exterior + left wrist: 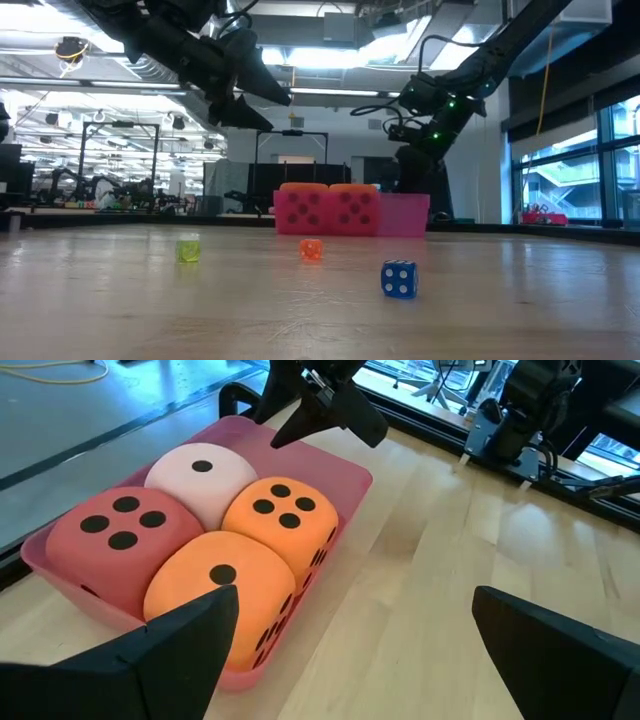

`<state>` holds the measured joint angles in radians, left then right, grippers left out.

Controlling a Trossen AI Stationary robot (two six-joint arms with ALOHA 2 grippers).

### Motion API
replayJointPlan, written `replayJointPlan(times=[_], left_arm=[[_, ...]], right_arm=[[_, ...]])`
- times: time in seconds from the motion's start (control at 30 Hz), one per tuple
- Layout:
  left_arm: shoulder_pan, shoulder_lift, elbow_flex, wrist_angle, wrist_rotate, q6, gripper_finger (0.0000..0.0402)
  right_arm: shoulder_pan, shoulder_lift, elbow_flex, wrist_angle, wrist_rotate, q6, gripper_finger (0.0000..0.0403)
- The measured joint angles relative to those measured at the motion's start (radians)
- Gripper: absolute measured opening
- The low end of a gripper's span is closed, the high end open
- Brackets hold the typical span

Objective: Pick & Place Dice
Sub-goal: Put the small green dice into the red container

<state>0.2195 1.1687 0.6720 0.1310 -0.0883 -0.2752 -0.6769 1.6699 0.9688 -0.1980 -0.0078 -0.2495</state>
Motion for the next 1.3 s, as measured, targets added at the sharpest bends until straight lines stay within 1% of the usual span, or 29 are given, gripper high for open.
replayJointPlan(times=[0.23, 0.47, 0.63, 0.93, 1.3], left_arm=[[0.000, 0.000, 0.000, 0.000, 0.000, 0.000, 0.0400], [0.000, 0.000, 0.000, 0.000, 0.000, 0.000, 0.0400], [0.000, 0.000, 0.000, 0.000, 0.000, 0.000, 0.0400], [0.000, 0.000, 0.000, 0.000, 0.000, 0.000, 0.0400], [0.000, 0.000, 0.000, 0.000, 0.000, 0.000, 0.0400]], right_arm=[[0.005, 0.000, 0.000, 0.000, -0.001, 0.007, 0.0187], [0.021, 0.000, 0.000, 0.011, -0.008, 0.081, 0.0187], [0.039, 0.001, 0.000, 0.042, -0.008, 0.083, 0.0187], [0.047, 0.001, 0.000, 0.041, -0.008, 0.032, 0.0187], [0.047, 0.001, 0.000, 0.073, -0.011, 0.059, 0.0187]])
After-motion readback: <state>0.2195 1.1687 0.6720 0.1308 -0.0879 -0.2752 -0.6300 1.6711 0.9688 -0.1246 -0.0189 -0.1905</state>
